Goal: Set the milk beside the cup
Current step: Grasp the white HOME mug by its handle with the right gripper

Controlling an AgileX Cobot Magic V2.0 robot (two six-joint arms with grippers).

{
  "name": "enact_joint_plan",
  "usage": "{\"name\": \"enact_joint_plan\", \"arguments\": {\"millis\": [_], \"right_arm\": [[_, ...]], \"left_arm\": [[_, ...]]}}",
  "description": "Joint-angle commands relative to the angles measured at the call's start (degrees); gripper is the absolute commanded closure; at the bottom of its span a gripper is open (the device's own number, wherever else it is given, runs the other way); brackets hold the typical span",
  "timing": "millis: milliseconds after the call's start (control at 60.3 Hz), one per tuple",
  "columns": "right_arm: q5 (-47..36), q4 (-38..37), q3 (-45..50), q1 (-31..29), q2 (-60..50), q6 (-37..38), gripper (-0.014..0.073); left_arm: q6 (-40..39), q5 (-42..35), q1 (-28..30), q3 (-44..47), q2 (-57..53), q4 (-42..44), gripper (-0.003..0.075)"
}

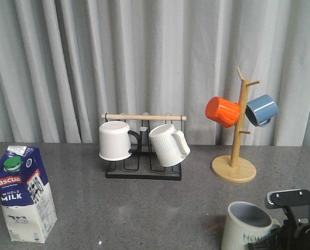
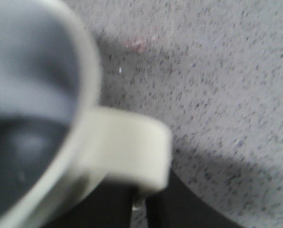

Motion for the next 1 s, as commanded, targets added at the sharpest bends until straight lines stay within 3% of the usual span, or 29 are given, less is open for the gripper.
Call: {"name": "enact_joint_plan", "arguments": {"millis": [0,232,431,779,978], "right_arm": [[-1.7,0.1,-2.2,0.0,-2.7,-1.2,0.0603],[3.0,1.5,-11.0,6.8,-7.1,-1.1,0.0599],[2.4,1.6,-18.0,13.6,-1.3,0.5,0.0596],[5.2,1.6,-22.3,15.8,9.0,2.9,0.0572],[9.0,1.6,-22.3,15.9,9.3,2.9,0.0484]], "left_arm": [[0.0,-3.8,-0.2,-1.8,0.9,-0.1,0.0407],[0.0,-3.7,-0.2,-1.8,0.9,-0.1,0.0407],[0.0,-3.1,-0.2,-1.8,0.9,-0.1,0.0407],[0.0,-2.1,-0.2,-1.8,0.9,-0.1,0.0407],[0.0,-2.1,-0.2,-1.8,0.9,-0.1,0.0407]]}}
